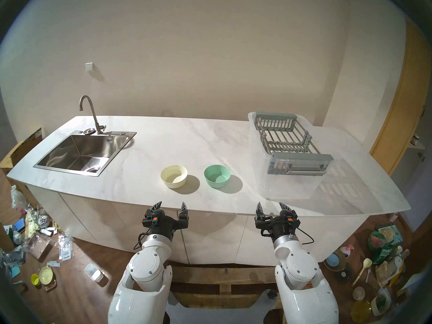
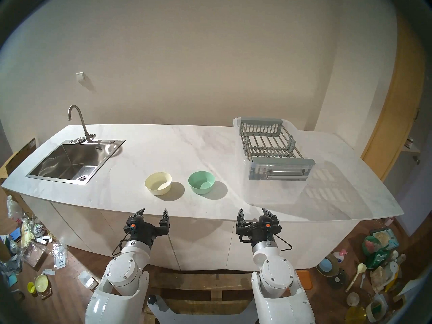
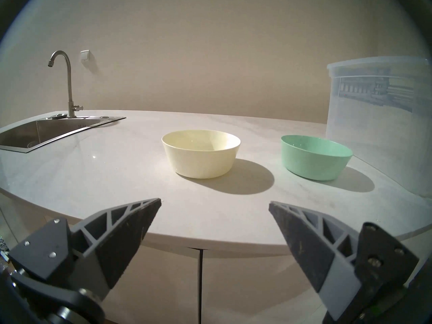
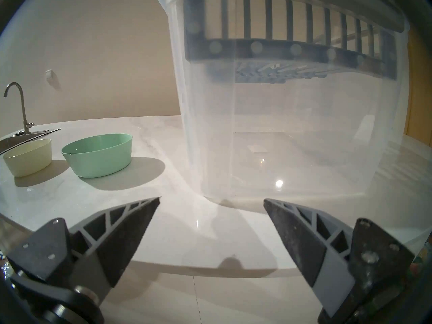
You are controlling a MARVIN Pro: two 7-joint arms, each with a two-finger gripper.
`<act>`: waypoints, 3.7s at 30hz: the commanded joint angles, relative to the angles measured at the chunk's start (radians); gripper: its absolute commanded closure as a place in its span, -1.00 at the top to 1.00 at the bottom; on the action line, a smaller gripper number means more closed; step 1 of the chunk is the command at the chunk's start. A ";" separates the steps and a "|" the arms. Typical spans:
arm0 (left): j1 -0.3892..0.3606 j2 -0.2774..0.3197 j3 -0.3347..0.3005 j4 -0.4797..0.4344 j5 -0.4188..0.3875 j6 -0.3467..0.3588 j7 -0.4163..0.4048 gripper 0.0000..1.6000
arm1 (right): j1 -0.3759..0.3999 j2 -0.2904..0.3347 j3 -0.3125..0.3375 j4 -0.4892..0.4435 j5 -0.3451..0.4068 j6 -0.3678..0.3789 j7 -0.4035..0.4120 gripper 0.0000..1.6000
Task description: Place the plate or bowl neatly into the plate slot of the drying rack
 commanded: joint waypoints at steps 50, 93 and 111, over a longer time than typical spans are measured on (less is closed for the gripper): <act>-0.329 -0.040 -0.078 0.090 -0.706 0.145 0.234 1.00 | 0.003 0.001 -0.001 -0.022 0.001 -0.004 -0.001 1.00; -0.487 -0.049 -0.030 0.278 -0.847 0.166 0.345 1.00 | 0.003 0.002 -0.002 -0.022 0.001 -0.004 -0.001 1.00; -0.531 -0.047 -0.050 0.266 -0.917 0.242 0.381 -1.00 | 0.003 0.002 -0.002 -0.021 0.002 -0.004 -0.002 1.00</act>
